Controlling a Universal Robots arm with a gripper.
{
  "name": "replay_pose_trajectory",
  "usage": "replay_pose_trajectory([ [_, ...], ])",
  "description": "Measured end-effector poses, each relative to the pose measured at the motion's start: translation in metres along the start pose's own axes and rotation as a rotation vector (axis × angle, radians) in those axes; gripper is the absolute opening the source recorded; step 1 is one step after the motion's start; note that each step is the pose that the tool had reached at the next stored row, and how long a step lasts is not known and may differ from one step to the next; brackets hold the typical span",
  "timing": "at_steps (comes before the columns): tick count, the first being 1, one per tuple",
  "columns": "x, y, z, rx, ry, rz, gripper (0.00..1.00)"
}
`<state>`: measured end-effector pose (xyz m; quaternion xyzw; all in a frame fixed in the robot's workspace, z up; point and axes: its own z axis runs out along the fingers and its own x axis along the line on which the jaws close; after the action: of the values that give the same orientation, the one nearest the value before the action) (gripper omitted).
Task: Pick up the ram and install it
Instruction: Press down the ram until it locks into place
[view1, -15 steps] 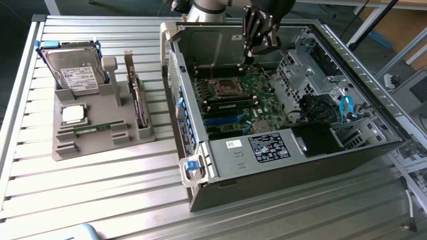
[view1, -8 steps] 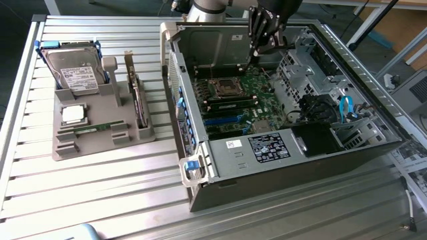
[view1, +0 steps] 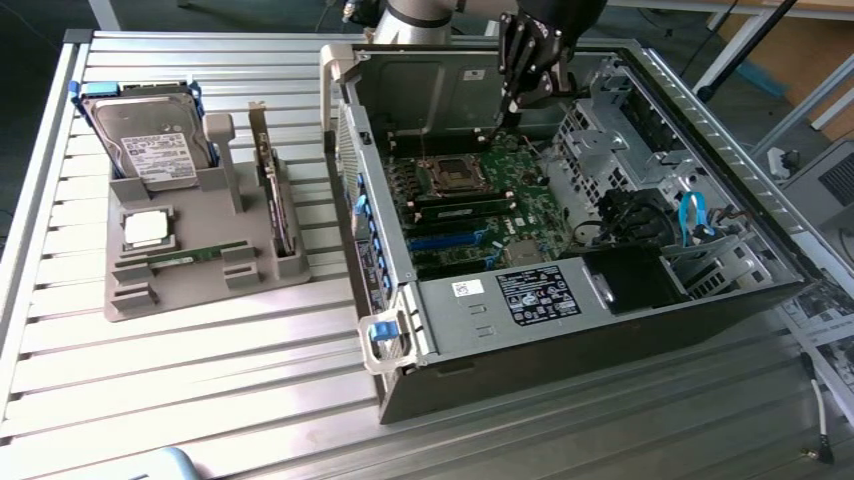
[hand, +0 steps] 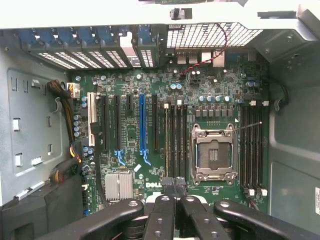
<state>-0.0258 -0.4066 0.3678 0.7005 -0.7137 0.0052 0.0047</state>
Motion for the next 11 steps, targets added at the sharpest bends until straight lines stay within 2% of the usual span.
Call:
replay_pose_trajectory([
  [8, 0.0, 0.0, 0.0, 0.0, 0.0, 0.001, 0.11],
  [11, 0.0, 0.0, 0.0, -0.0002, 0.0, 0.018, 0.11],
])
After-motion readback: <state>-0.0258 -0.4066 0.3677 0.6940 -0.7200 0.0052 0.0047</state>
